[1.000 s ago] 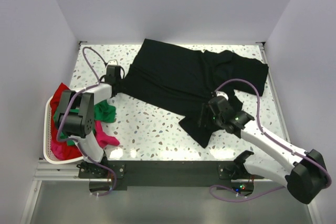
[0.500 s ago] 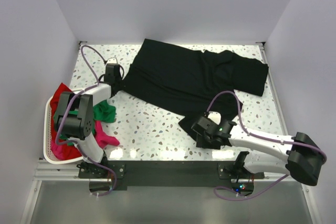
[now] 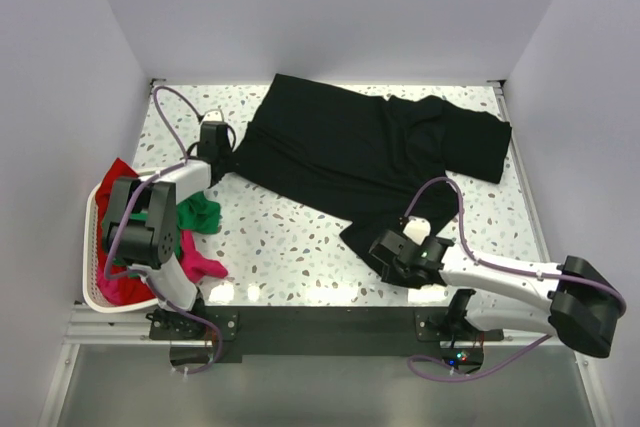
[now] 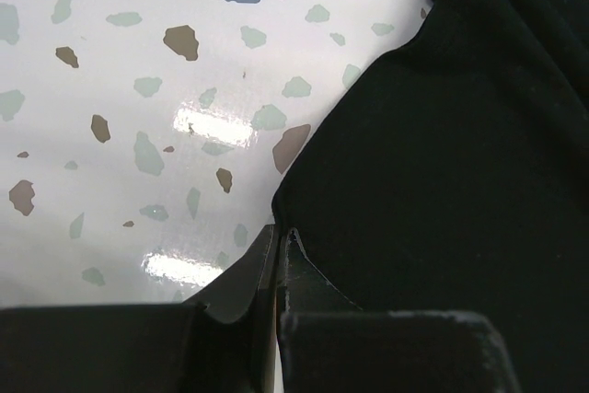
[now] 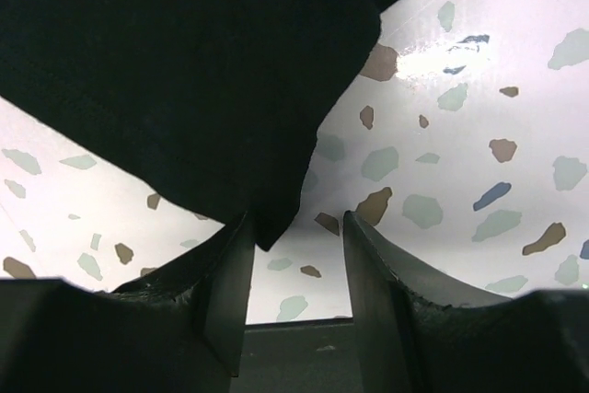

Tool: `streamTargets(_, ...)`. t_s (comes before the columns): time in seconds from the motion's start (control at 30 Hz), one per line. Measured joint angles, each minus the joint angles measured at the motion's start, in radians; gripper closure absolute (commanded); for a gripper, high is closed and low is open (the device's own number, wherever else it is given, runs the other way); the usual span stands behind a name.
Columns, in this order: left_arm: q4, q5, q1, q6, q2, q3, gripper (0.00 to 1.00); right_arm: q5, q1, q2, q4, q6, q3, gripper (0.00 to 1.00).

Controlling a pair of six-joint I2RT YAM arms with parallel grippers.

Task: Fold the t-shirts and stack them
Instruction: Fold the tshirt

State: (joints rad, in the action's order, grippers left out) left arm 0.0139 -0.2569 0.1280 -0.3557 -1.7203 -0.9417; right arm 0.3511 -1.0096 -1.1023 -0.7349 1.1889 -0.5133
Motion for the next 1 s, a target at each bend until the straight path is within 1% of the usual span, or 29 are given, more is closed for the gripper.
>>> streamTargets(0.13,0.000,0.000,0.000,0.000,0.006,0.005,1.00,0.004,0.000,0.017,0.027,0.004,0.014,0.58)
streamTargets(0.3,0.000,0.000,0.000,0.000,0.011,0.007,1.00,-0.001,0.000,0.016,0.105,0.001,0.025,0.64)
streamTargets(0.4,0.000,0.000,0.000,0.000,0.015,0.008,1.00,-0.002,0.000,0.004,0.128,-0.003,0.025,0.74)
streamTargets(0.43,0.000,0.000,0.000,0.000,0.017,0.008,1.00,-0.002,0.000,0.003,0.132,-0.003,0.025,0.80)
streamTargets(0.5,0.000,-0.001,-0.001,0.000,0.020,0.008,1.00,-0.004,0.000,0.003,0.131,-0.003,0.025,0.89)
streamTargets(0.53,0.000,-0.001,-0.001,0.000,0.022,0.008,1.00,-0.004,0.000,0.004,0.127,-0.003,0.025,0.98)
streamTargets(0.57,0.000,-0.001,-0.002,0.000,0.026,0.010,1.00,-0.006,0.000,0.006,0.121,-0.005,0.024,1.00)
streamTargets(0.8,-0.002,-0.016,-0.002,0.000,0.072,0.039,1.00,-0.032,0.000,0.074,0.021,-0.021,0.005,1.00)
streamTargets(1.0,-0.006,-0.038,-0.002,-0.001,0.173,0.090,1.00,-0.068,-0.007,0.153,-0.079,-0.082,-0.108,1.00)
